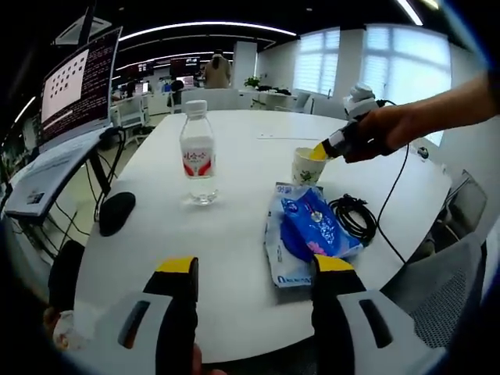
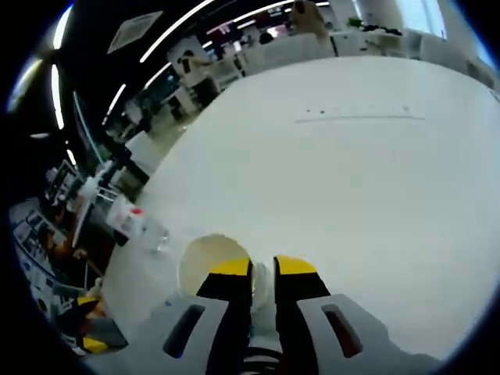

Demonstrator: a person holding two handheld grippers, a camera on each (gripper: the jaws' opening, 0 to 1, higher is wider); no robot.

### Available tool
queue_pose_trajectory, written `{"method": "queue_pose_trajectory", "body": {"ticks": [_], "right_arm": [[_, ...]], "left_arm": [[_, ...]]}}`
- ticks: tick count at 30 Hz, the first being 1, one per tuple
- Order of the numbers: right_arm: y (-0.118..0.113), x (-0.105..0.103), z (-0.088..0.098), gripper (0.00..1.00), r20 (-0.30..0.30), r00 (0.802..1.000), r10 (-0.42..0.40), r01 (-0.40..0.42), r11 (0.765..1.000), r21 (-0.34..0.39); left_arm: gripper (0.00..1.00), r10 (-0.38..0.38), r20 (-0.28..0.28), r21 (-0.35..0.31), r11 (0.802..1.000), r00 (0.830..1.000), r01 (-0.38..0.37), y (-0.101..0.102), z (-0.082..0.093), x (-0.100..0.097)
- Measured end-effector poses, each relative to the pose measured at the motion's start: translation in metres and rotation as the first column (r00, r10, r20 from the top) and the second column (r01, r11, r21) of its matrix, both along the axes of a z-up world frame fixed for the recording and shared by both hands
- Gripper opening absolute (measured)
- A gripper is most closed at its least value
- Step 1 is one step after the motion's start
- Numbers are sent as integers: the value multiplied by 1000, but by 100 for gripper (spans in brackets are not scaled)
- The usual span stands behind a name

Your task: Arrange the tabletop items into an orderly group along one side of the table until the central work area is clear of visible clutter.

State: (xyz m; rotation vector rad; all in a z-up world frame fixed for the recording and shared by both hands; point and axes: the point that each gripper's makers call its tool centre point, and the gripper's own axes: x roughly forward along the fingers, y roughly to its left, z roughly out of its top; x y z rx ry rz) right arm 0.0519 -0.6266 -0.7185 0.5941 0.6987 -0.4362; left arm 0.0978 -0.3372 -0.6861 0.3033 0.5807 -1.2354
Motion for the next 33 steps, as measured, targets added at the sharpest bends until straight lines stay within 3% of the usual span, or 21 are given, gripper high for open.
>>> {"method": "queue_pose_trajectory", "body": {"ticks": [9,20,33], "right_arm": [[-1,4,2,0,-21,1000,13,-13,1000,-9],[-7,15,15,0,5,1000,31,-31,999,-40],[21,59,32,0,53,994,95,-92,995,-49]], "left_arm": [[60,-15,-10,-7,1000,1000,15,-2,0,-3],[61,-28,-16,-13,1000,999,28,-4,0,-5],[61,-40,-19,-19,999,999,39,-5,2,-8]]}}
